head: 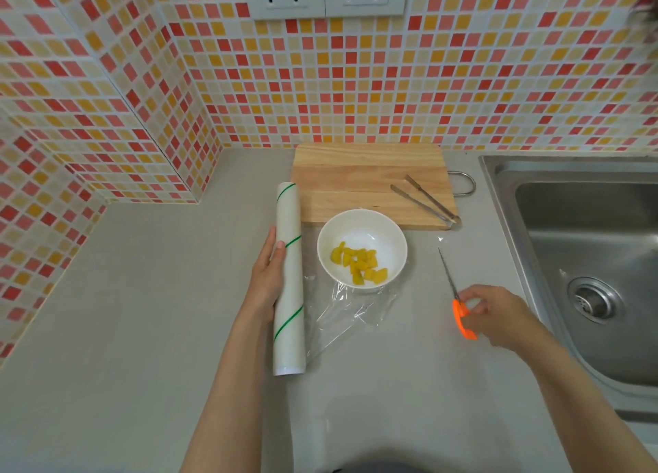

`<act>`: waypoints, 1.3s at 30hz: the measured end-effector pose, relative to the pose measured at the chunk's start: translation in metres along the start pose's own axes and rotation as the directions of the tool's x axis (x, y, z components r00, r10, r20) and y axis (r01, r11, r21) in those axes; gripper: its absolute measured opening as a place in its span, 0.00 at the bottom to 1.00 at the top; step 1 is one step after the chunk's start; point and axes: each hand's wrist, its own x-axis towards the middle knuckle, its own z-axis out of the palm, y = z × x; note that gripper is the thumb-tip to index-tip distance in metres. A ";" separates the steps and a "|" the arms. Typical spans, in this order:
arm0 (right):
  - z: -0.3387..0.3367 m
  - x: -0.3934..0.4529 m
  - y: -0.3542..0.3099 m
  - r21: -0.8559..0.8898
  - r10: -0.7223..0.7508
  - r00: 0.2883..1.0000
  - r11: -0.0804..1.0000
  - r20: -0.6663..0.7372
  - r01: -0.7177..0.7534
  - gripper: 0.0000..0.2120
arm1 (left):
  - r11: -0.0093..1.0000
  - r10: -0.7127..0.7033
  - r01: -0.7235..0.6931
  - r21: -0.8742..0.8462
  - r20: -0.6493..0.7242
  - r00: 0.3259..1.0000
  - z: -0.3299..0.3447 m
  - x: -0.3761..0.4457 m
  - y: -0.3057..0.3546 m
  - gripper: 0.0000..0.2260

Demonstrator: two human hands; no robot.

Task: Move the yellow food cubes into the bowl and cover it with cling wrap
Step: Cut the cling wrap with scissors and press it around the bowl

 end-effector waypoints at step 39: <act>0.123 -0.074 -0.106 0.514 -0.134 0.889 0.848 0.439 -0.126 0.19 | 0.990 0.015 -0.003 -0.140 0.082 0.997 -0.003 -0.003 -0.003 0.20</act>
